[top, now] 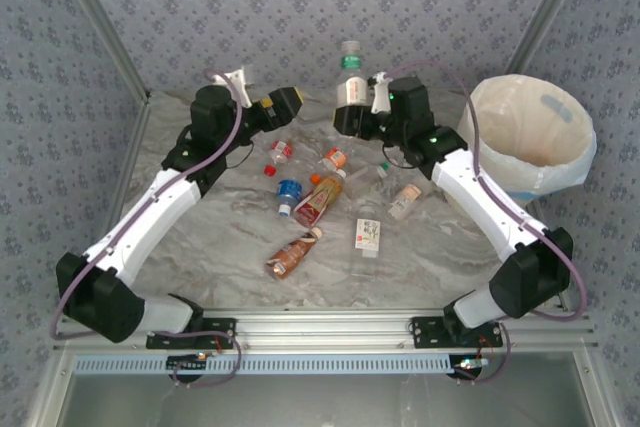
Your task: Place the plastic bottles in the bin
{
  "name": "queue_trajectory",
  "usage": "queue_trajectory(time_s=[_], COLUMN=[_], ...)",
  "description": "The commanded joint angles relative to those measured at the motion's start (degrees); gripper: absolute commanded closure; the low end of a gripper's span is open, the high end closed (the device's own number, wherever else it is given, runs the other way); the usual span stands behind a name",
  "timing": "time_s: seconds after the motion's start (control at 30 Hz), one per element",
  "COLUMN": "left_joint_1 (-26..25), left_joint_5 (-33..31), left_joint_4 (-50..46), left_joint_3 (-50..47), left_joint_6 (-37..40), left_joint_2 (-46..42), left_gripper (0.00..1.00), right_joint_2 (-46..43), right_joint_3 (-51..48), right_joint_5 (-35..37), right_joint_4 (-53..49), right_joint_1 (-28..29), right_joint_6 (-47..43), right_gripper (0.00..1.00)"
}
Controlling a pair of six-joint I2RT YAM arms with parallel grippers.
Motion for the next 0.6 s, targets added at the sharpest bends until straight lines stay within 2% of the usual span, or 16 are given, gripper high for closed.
queue_trajectory(time_s=[0.0,0.33,0.47,0.57], left_joint_1=[0.55,3.29,3.94,5.2], left_joint_5=[-6.01,-8.01,-12.18,-11.32], left_joint_4=[-5.11,-9.81,-11.48,-11.48], left_joint_3=[-1.35,-5.17,-7.78,-9.9], left_joint_6=[3.26,3.46,3.2,3.08], left_joint_2=[-2.41,-5.32,-6.63,-7.91], left_gripper=[0.01,0.01,0.01,0.01], right_joint_2=[-0.33,-2.55,-3.85,-5.35], right_joint_3=[5.05,12.66,14.86,16.5], right_joint_5=[-1.52,-5.79,-6.78,-7.75], right_joint_4=[-4.18,-11.91,-16.39,-20.37], right_joint_1=[-3.05,-12.95,-17.64,-21.28], right_joint_6=[-2.42,-5.66,-6.98,-8.94], right_gripper=[0.35,0.35,0.35,0.35])
